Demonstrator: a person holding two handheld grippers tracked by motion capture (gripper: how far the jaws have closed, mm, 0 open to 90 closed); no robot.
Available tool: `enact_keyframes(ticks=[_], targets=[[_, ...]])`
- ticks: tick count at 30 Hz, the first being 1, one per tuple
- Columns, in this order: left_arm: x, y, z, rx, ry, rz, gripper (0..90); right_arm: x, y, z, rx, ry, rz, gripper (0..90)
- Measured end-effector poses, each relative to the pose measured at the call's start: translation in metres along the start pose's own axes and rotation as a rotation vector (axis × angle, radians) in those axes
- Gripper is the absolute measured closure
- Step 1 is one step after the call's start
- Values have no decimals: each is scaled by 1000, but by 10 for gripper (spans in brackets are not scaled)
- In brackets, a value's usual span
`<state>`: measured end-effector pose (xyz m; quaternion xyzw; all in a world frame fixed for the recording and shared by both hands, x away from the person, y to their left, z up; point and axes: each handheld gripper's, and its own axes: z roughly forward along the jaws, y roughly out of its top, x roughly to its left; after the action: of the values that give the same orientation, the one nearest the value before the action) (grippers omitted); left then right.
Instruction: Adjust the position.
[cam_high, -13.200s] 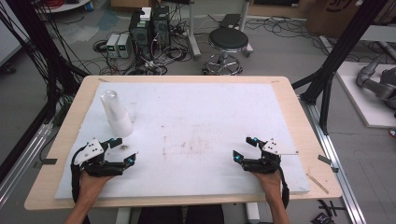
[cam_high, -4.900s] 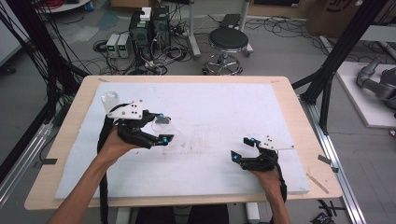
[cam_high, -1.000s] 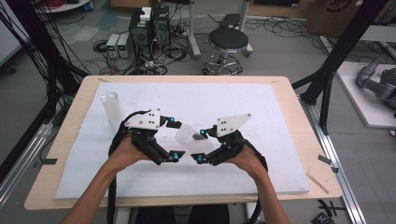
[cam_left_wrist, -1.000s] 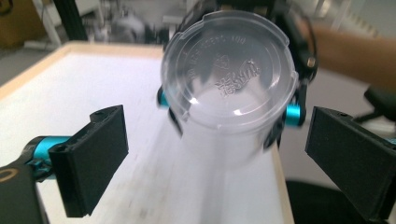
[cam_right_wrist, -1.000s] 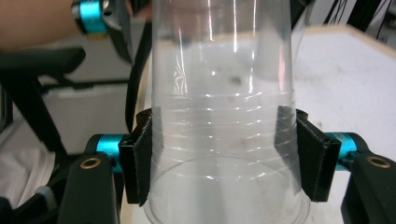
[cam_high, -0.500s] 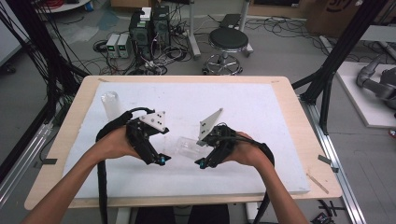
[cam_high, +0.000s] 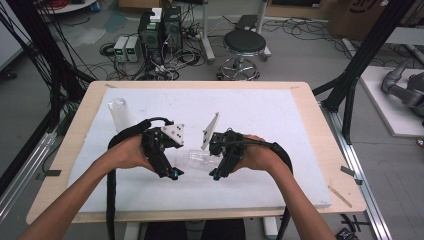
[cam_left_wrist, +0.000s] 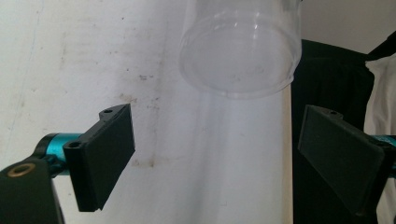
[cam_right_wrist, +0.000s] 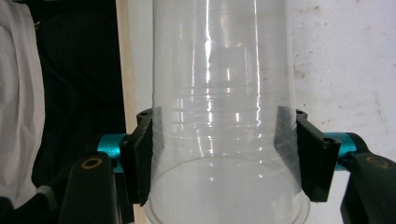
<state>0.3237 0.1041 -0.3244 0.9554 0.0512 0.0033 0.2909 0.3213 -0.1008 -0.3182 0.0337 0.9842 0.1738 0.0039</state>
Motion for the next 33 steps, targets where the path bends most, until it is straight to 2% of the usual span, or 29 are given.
enact_keyframes(ticks=[9, 15, 16, 19, 33], targets=[[1, 10, 9, 13, -11, 14, 139, 0, 1, 3, 16, 14, 5, 334], [2, 12, 11, 9, -20, 17, 177, -2, 1, 3, 15, -5, -4, 333], [1, 13, 12, 8, -24, 15, 179, -1, 1, 3, 18, 12, 3, 334], [1, 13, 13, 7, -27, 22, 198, -1, 1, 4, 22, 12, 0, 334], [1, 15, 16, -47, -75, 20, 314, -1, 2, 4, 18, 9, 0, 334]])
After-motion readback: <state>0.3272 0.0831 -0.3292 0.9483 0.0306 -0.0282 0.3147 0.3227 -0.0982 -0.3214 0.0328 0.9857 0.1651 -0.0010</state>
